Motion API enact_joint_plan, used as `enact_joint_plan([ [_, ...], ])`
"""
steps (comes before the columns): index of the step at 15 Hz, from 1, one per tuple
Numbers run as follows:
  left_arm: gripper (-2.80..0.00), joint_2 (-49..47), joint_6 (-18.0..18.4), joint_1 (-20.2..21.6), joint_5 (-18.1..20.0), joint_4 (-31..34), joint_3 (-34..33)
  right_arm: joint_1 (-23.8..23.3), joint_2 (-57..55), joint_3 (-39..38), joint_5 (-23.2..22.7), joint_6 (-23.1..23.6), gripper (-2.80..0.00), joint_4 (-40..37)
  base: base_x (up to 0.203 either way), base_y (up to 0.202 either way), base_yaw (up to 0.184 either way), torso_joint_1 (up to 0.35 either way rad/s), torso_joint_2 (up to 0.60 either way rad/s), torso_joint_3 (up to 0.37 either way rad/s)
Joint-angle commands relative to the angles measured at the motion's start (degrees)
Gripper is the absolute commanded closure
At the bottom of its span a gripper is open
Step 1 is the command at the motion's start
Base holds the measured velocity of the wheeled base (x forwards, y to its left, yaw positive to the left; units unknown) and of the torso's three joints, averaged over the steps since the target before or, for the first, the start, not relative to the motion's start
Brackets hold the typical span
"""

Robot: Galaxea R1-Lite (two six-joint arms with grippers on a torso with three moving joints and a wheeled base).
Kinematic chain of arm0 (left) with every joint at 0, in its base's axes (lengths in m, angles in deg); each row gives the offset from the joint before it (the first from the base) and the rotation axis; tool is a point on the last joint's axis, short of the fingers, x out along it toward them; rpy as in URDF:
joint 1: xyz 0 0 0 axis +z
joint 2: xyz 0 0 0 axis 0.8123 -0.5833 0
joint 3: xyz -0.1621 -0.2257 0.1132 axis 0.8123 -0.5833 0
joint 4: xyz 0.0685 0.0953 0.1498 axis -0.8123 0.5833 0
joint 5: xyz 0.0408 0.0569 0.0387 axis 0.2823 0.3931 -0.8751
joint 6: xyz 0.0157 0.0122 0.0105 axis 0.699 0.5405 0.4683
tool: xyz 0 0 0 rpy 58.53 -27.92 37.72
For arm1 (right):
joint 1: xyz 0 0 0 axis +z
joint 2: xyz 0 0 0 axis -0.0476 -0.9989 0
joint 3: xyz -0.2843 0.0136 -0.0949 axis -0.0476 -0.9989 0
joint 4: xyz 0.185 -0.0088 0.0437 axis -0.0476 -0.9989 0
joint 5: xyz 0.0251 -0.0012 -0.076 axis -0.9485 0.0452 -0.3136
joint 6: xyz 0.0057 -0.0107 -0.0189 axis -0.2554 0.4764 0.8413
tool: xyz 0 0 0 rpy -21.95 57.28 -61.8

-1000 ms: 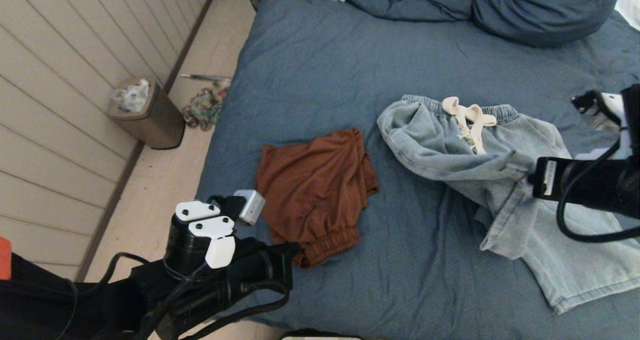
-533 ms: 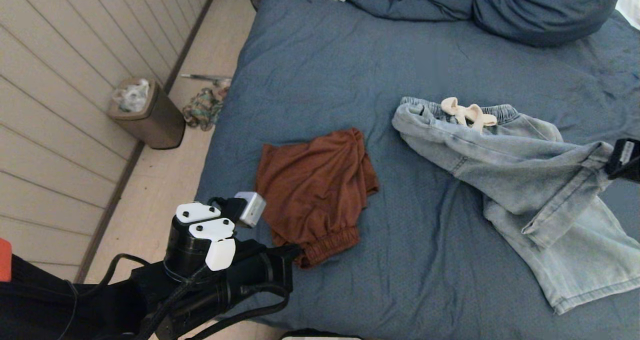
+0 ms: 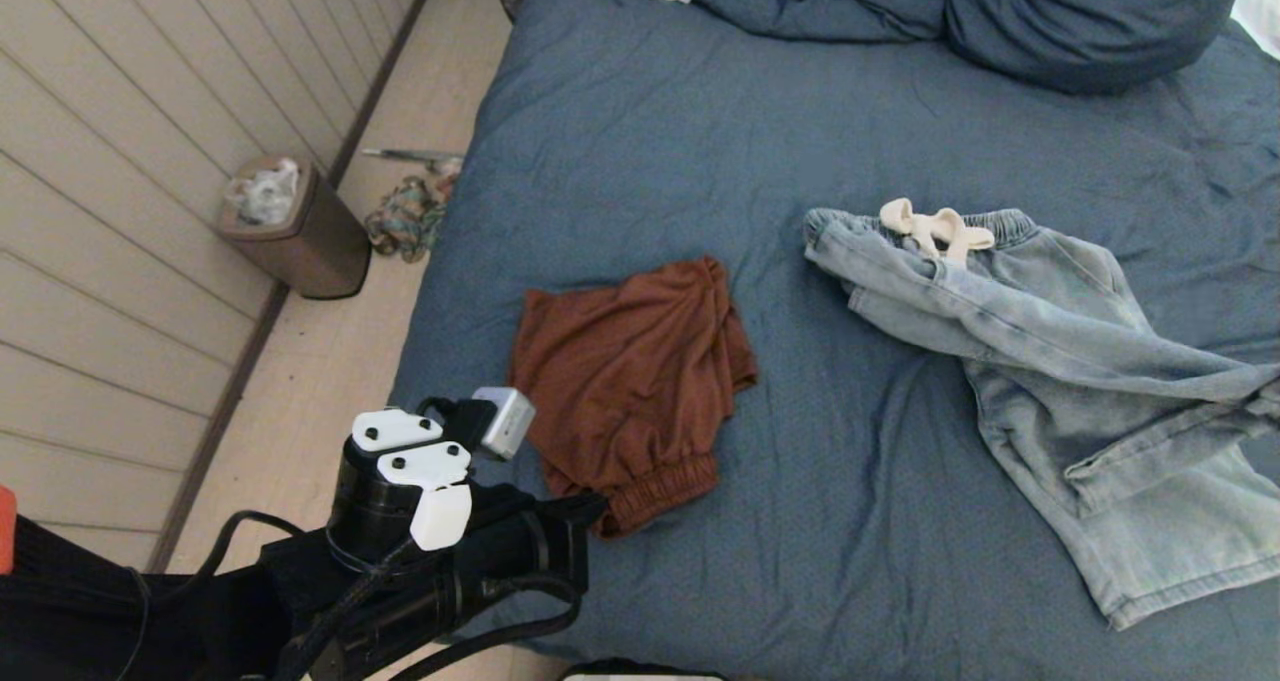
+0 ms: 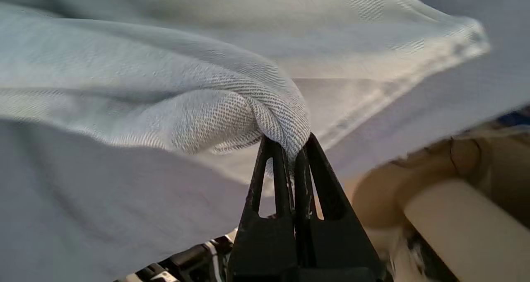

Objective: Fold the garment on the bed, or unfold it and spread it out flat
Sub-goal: Fold the blue shorts

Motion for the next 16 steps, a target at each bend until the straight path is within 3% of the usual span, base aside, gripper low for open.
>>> enact_joint_plan([
  [1,0.0,0.07,-0.17,-0.07,-0.03,-0.28,-0.03,-4.25,-7.71,2.31,-0.19,1.15,0.0,-0.3,0.0,0.0,0.0,0.0,0.0,0.0],
  [7,0.0,-0.55,-0.26,-0.42,0.06,-0.19,-0.03,-12.0,-19.16,9.95,-0.16,4.21,0.0,-0.33,0.0,0.0,0.0,0.0,0.0,0.0],
  [16,0.0,-0.72,-0.17,-0.42,0.06,-0.28,-0.38,-15.25,-23.51,5.01,-0.06,7.82,0.0,0.83,0.0,0.0,0.0,0.0,0.0,0.0],
])
